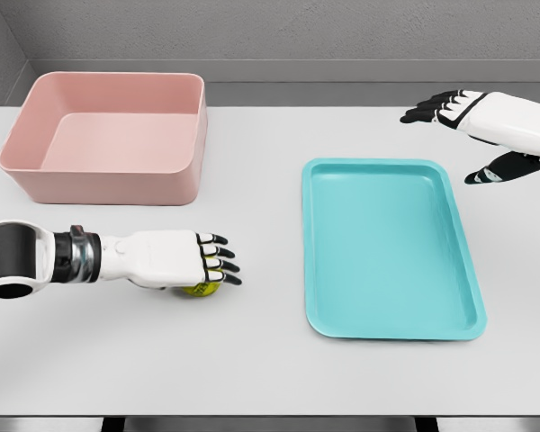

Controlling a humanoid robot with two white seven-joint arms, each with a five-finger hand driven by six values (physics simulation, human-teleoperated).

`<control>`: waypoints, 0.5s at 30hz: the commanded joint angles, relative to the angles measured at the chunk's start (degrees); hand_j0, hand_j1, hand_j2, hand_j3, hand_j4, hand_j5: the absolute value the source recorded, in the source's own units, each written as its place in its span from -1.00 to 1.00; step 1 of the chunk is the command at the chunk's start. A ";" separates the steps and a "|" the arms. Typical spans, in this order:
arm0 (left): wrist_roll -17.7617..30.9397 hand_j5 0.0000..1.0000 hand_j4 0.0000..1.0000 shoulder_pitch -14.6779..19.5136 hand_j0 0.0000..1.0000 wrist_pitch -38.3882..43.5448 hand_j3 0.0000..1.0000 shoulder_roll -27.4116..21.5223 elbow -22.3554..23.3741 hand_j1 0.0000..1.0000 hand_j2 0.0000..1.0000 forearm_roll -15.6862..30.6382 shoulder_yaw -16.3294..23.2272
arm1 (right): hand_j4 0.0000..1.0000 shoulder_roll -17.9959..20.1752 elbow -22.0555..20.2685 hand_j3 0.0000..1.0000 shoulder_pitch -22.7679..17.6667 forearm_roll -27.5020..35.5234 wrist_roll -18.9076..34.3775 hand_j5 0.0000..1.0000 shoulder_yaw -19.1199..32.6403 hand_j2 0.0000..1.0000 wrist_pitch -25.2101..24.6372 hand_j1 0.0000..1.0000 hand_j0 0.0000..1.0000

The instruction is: Put the tennis from the blue tray into the pink basket with both arms

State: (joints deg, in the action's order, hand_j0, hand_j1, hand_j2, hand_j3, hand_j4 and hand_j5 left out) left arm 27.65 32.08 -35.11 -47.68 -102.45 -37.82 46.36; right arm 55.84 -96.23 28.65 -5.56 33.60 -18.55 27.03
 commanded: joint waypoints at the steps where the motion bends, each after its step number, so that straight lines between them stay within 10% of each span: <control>1: 0.03 0.74 0.74 0.00 0.74 0.11 0.74 -0.05 0.06 0.74 0.74 0.38 0.05 | 1.00 0.06 -0.01 1.00 -0.09 0.29 -0.02 1.00 0.00 1.00 -0.14 1.00 1.00; 7: 2.14 -0.11 -0.11 0.09 -0.11 0.11 -0.11 -0.14 0.06 -0.11 -0.11 0.47 0.05 | 1.00 0.06 -0.01 1.00 -0.09 0.29 -0.02 1.00 0.00 1.00 -0.14 1.00 1.00; 15: 2.76 -0.44 -0.44 0.00 -0.44 0.11 -0.44 -0.05 0.06 -0.44 -0.44 0.38 0.05 | 1.00 0.06 -0.01 1.00 -0.09 0.29 -0.02 1.00 -0.08 1.00 -0.14 1.00 1.00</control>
State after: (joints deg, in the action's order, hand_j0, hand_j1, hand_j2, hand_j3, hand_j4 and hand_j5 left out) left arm 30.02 32.08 -34.68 -47.79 -102.43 -37.02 46.30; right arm 55.84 -96.23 28.56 -5.57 33.60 -18.64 27.03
